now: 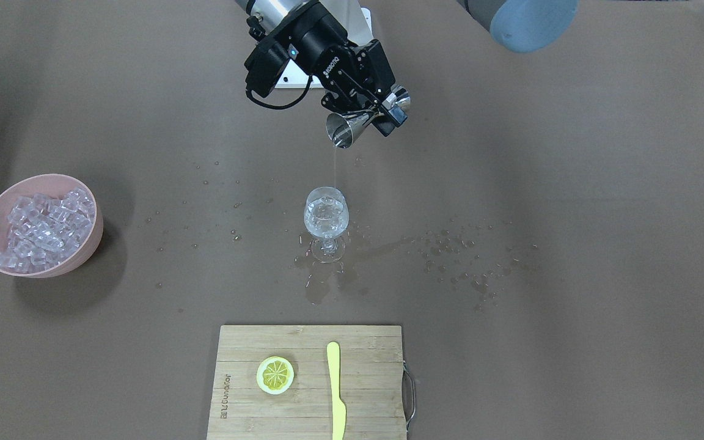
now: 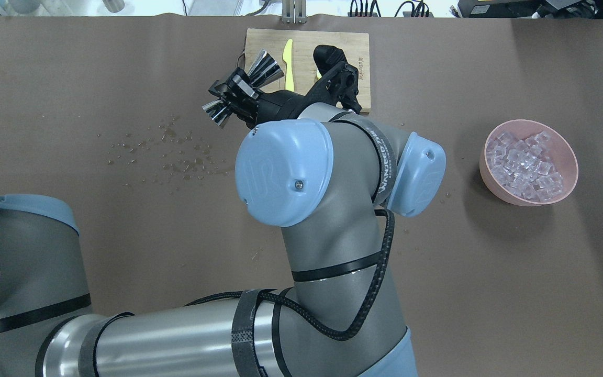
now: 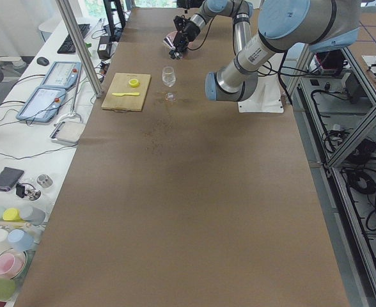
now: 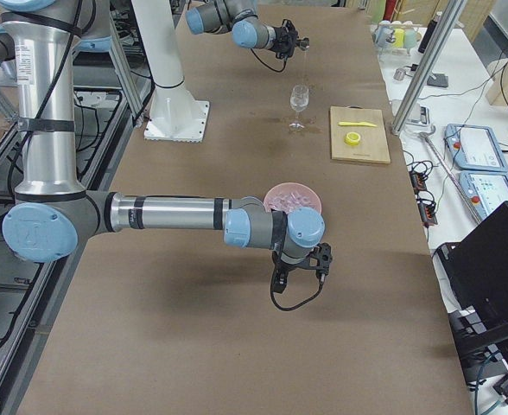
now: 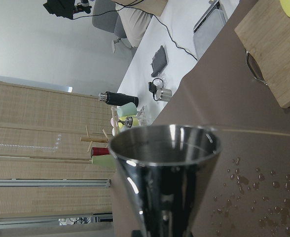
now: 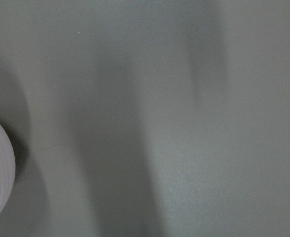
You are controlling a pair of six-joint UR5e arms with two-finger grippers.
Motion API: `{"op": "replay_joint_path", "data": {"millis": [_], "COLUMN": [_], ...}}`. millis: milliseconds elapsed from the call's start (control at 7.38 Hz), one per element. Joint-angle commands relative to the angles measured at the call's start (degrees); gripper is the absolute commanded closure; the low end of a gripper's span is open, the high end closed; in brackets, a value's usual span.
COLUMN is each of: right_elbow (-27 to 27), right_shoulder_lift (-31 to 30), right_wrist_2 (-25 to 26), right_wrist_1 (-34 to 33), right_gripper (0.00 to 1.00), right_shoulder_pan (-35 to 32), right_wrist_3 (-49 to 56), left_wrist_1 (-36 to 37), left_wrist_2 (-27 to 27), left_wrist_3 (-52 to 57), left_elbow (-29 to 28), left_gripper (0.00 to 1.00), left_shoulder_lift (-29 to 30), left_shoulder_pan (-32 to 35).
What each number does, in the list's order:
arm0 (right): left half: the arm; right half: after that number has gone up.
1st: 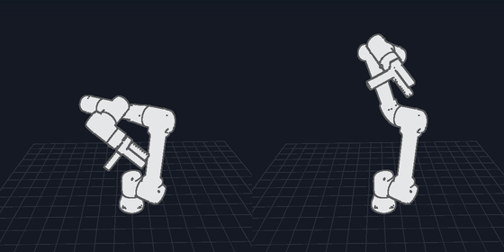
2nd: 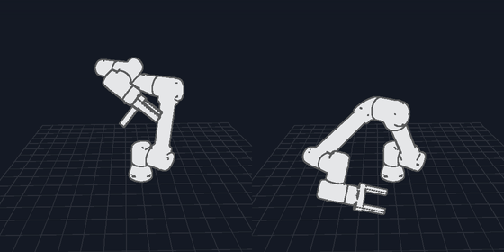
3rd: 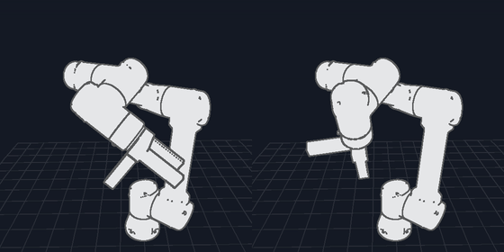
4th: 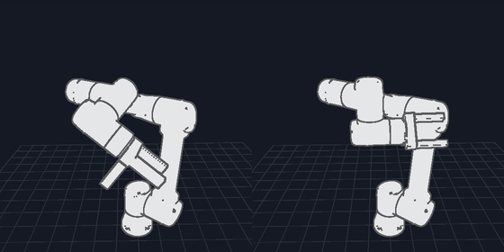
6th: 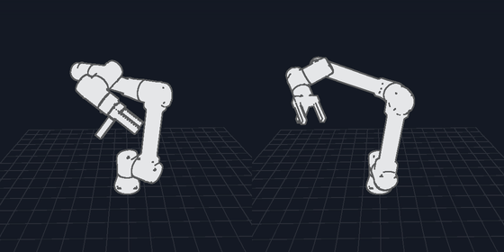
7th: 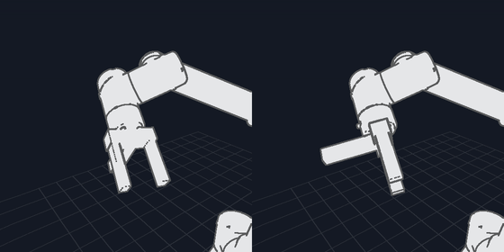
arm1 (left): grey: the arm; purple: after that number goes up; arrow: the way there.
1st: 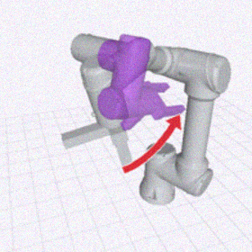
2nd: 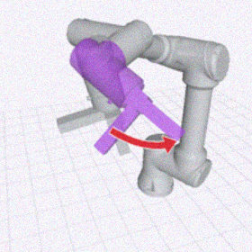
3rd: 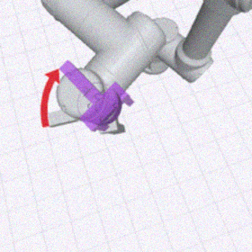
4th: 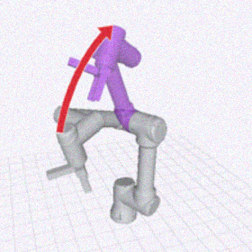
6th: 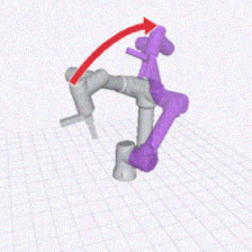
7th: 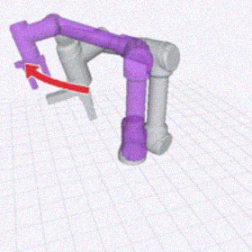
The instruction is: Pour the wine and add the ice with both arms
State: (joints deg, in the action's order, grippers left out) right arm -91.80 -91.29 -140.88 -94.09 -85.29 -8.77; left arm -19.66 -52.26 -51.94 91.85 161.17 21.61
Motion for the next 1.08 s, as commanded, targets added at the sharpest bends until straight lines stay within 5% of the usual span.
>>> {"op": "replay_joint_path", "data": {"millis": [0, 949], "right_elbow": [0.2, 0.2], "right_shoulder_lift": [0.0, 0.1], "right_wrist_2": [-0.4, -0.3], "right_wrist_1": [0.0, 0.1], "right_gripper": [0.00, 0.00], "right_shoulder_pan": [0.0, 0.0], "right_wrist_3": [0.1, 0.4], "left_wrist_1": [0.7, -8.1], "left_wrist_2": [0.1, -0.4], "left_wrist_3": [0.0, -3.5], "left_elbow": [0.1, 1.4], "left_gripper": [1.00, 1.00], "left_shoulder_lift": [0.5, 0.4], "left_shoulder_pan": [-0.1, 0.3]}}
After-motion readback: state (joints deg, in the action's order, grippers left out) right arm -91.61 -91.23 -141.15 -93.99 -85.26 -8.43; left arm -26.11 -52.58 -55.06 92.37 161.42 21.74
